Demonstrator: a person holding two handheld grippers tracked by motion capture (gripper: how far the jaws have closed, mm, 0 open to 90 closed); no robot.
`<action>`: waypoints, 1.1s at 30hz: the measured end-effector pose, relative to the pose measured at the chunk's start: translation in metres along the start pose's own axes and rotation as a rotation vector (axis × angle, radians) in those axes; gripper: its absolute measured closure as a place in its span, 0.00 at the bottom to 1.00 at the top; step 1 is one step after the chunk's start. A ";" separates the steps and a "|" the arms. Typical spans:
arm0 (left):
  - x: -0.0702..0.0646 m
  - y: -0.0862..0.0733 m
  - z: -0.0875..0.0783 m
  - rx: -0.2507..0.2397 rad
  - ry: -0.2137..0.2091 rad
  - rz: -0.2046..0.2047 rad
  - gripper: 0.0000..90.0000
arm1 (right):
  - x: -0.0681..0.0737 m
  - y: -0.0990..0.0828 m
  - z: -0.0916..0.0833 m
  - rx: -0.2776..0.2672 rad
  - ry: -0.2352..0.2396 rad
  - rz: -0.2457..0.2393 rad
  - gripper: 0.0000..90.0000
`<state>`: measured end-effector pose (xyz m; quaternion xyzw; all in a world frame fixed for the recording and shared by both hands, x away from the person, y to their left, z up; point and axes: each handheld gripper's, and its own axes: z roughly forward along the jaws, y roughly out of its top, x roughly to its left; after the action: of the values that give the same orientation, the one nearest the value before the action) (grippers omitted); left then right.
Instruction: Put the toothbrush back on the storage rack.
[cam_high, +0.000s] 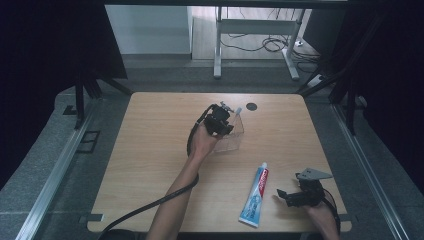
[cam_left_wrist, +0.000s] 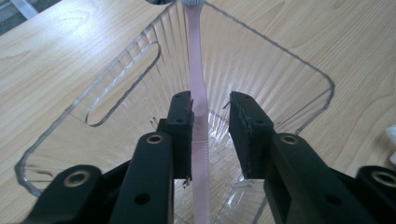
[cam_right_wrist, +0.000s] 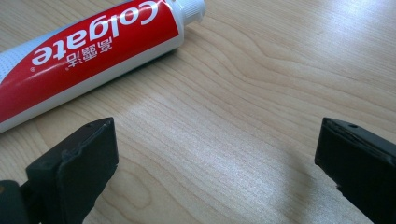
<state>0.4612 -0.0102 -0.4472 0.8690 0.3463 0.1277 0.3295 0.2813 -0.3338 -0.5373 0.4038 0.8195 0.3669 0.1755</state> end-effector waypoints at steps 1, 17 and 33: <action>-0.001 0.000 -0.001 -0.008 0.001 -0.004 0.73 | 0.000 0.000 0.000 -0.001 -0.001 -0.002 0.00; -0.001 0.002 -0.030 -0.078 -0.033 0.003 0.55 | 0.000 0.000 -0.001 -0.001 -0.003 -0.002 0.00; 0.002 -0.010 -0.053 -0.142 -0.077 -0.026 0.31 | 0.001 0.000 -0.001 -0.001 -0.006 -0.001 0.00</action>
<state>0.4336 0.0219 -0.4142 0.8431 0.3346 0.1143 0.4052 0.2804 -0.3332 -0.5363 0.4046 0.8189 0.3660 0.1784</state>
